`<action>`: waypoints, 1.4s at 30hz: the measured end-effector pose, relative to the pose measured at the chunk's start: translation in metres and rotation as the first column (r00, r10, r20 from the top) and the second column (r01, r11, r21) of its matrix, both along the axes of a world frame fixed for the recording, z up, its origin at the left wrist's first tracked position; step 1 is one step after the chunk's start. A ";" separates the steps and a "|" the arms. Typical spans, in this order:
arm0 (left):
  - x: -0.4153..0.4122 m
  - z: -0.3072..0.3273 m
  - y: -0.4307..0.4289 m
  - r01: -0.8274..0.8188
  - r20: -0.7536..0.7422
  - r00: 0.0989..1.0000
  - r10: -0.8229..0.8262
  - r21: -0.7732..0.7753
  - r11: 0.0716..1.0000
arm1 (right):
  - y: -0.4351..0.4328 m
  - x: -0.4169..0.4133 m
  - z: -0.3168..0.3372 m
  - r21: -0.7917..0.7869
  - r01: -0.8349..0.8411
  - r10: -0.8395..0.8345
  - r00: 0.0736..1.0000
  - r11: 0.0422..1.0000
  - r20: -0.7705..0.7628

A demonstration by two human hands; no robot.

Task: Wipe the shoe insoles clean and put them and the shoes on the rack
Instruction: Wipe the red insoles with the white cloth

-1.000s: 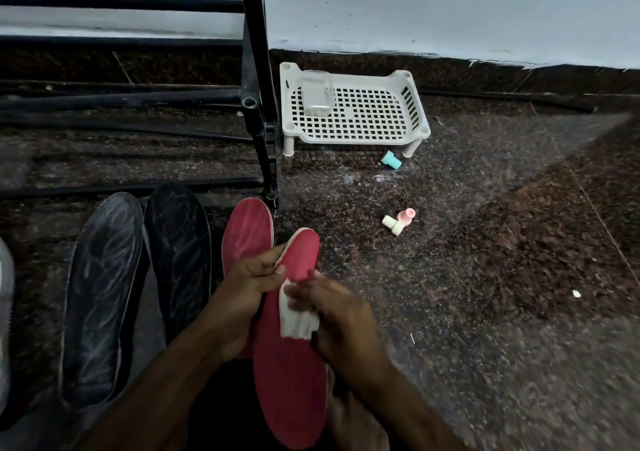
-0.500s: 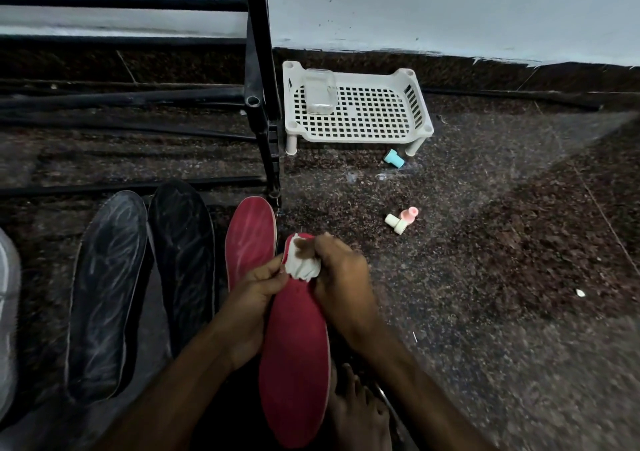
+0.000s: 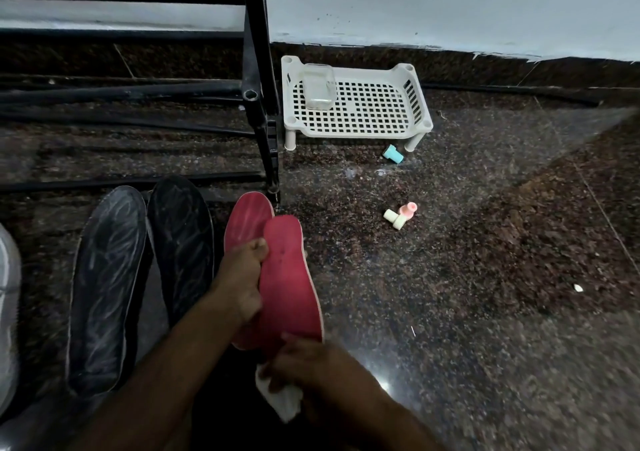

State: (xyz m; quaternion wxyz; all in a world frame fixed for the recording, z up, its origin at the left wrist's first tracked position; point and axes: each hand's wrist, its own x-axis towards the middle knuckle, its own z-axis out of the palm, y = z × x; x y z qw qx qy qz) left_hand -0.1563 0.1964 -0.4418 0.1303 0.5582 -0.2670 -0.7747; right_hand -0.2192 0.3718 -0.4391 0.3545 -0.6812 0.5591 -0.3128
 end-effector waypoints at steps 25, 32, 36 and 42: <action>-0.007 0.021 0.010 -0.434 -0.427 0.820 0.382 -0.026 0.901 | -0.044 -0.029 0.029 0.715 0.591 -0.805 -0.178 0.373 0.567; -0.008 0.025 0.012 -0.390 -0.443 0.835 0.326 -0.060 0.919 | -0.038 -0.059 0.047 -0.023 0.932 -0.860 0.342 0.361 0.379; -0.020 0.031 0.024 -0.326 -0.451 0.842 0.295 0.009 0.945 | -0.060 -0.050 0.041 -0.319 0.549 -0.588 0.809 0.772 -0.030; -0.011 0.029 0.009 -0.424 -0.399 0.821 0.409 0.056 0.904 | -0.037 -0.024 0.024 -0.103 0.490 -0.478 0.870 0.866 0.118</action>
